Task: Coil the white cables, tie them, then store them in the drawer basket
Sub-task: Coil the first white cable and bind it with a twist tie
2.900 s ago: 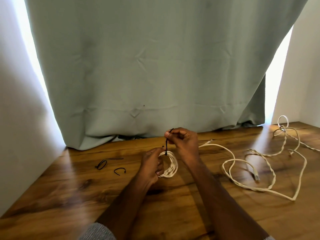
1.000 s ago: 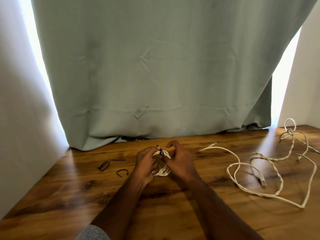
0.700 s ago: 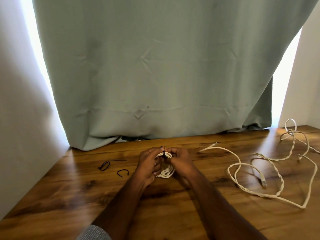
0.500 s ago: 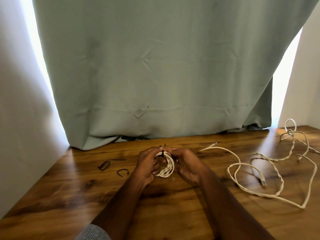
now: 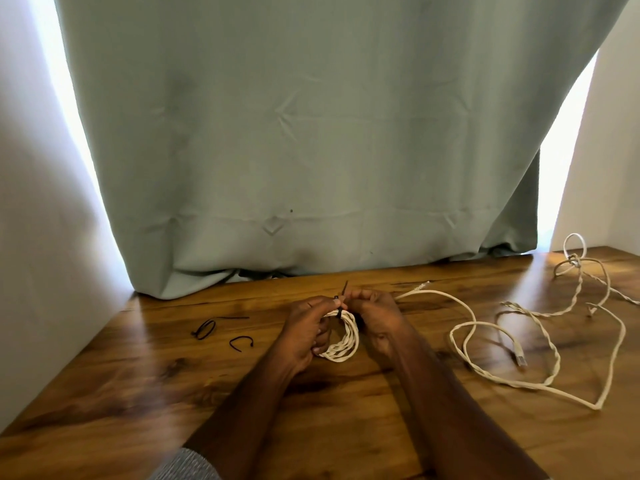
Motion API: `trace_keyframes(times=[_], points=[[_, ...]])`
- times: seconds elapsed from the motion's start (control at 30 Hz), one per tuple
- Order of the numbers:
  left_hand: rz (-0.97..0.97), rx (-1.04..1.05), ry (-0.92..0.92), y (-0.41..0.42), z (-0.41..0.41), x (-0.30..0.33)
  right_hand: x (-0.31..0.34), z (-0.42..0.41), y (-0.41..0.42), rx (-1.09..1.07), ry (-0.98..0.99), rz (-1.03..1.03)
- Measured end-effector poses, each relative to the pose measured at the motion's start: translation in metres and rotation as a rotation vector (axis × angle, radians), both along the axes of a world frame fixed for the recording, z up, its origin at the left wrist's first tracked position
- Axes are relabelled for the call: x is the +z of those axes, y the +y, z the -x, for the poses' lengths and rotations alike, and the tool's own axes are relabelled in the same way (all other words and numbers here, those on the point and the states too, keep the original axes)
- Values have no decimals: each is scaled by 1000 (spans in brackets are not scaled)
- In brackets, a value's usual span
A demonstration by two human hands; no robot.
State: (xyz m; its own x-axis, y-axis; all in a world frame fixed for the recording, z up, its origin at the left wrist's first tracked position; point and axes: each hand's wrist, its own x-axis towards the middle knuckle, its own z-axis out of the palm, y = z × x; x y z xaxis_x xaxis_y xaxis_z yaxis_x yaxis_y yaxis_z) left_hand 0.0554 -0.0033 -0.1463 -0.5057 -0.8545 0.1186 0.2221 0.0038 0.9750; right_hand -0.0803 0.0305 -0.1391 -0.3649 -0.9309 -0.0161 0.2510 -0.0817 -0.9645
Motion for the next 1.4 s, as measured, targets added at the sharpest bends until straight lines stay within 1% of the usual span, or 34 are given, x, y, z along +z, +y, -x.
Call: trace_keyframes(times=[0.1, 0.2, 0.33, 0.43, 0.53, 0.63, 0.73, 0.77, 0.9, 1.03, 1.3, 1.37, 1.4], points=[[42, -6, -46, 5, 2, 3, 3, 0, 2, -42, 77, 3], [50, -3, -62, 10, 2, 6, 4, -6, 2, -95, 154, 82], [46, -7, -53, 8, 0, 7, 0, -13, -3, -198, 325, 170], [74, -15, -42, 8, 2, 7, 1, -12, -4, -252, 360, 187], [198, 23, -74, 9, 8, 10, 1, -11, -6, -345, 352, 210], [364, 80, -182, 5, 13, 13, -3, -10, -7, -446, 398, 215], [580, 178, -319, 2, 13, 14, -5, -12, -9, -529, 447, 230], [606, 207, -327, 2, 13, 14, -5, -14, -9, -553, 461, 233], [562, 309, -191, 11, 20, 4, -3, -16, -10, -610, 454, 231], [519, 349, -118, 12, 25, 2, -8, -12, -15, -625, 396, 193], [523, 380, -75, 13, 27, -1, -8, -12, -20, -670, 327, 132], [537, 381, -97, 11, 27, -4, -11, -10, -22, -637, 303, 114], [533, 378, -97, 9, 27, -5, -13, -9, -21, -587, 272, 125]])
